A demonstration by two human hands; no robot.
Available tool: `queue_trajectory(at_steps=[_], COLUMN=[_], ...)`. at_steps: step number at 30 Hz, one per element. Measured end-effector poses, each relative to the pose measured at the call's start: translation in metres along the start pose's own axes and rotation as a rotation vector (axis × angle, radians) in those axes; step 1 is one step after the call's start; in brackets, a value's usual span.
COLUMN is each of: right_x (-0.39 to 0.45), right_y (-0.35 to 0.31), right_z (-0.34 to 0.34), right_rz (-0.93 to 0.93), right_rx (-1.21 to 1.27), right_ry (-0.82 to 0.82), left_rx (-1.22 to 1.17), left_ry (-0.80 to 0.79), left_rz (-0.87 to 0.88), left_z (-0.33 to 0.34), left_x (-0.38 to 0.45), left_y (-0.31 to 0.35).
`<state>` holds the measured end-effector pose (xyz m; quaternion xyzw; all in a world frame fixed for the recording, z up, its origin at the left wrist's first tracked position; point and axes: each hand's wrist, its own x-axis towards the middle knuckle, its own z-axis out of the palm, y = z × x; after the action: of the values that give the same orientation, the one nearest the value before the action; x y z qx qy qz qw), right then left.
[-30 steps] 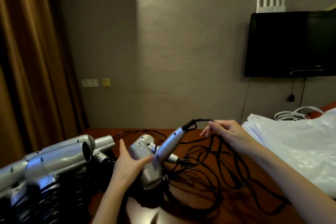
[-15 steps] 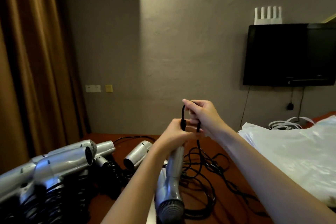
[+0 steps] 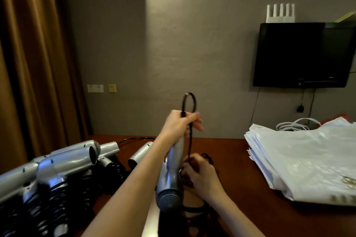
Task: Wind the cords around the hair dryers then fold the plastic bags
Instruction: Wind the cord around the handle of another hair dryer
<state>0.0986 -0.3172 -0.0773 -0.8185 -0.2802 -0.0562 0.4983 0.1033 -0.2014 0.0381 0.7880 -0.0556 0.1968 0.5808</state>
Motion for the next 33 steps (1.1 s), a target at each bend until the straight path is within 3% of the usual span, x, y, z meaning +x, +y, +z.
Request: queue_trajectory(at_steps=[2,3,6,9,12,15,18,22,26,28,30,33], right_x=[-0.001,-0.002,-0.004,0.006,0.026,0.043,0.057,0.074,0.080,0.067,0.047,0.031], right_y=[0.022,0.031,0.046,0.040,0.021,-0.004,-0.039,-0.076,-0.080,-0.060,-0.035,-0.011], right_z=[-0.007,-0.014,-0.041,-0.065,-0.077,-0.089,-0.098,-0.107,-0.102,-0.084,-0.060,-0.035], right_rz=[0.055,0.088,0.170,0.228,0.111,0.023,0.055,0.085,0.094,0.122,0.144,0.014], right_rx=[-0.340,-0.389,-0.266,-0.106,-0.264,-0.279,-0.033,0.457,0.770,0.692,0.428,0.176], right_ry=[-0.206,-0.253,-0.244,-0.176,-0.118,-0.130,-0.180,-0.058,0.081,0.046,-0.025,-0.032], left_rx=[-0.090,-0.122,-0.149,-0.003,0.191,0.185,0.138,0.108,0.097,0.064,0.024,-0.027], left_ry=[0.139,0.184,0.264,0.175,0.003,-0.061,-0.136,-0.300,-0.154,-0.048,0.045,0.043], left_rz=[0.029,0.048,0.083,0.027,-0.040,-0.099,-0.124,-0.129,-0.095,-0.096,-0.125,-0.147], left_z=[-0.017,-0.028,-0.059,-0.069,-0.056,-0.039,-0.021,0.002,-0.002,-0.007,-0.012,-0.014], left_x=[0.000,0.000,-0.004,-0.008,-0.013,-0.019,-0.015,-0.012,-0.003,0.001,0.005,0.006], left_y=[0.008,0.015,0.036,0.038,0.014,-0.011,-0.022,-0.019,-0.019,-0.019,-0.018,-0.019])
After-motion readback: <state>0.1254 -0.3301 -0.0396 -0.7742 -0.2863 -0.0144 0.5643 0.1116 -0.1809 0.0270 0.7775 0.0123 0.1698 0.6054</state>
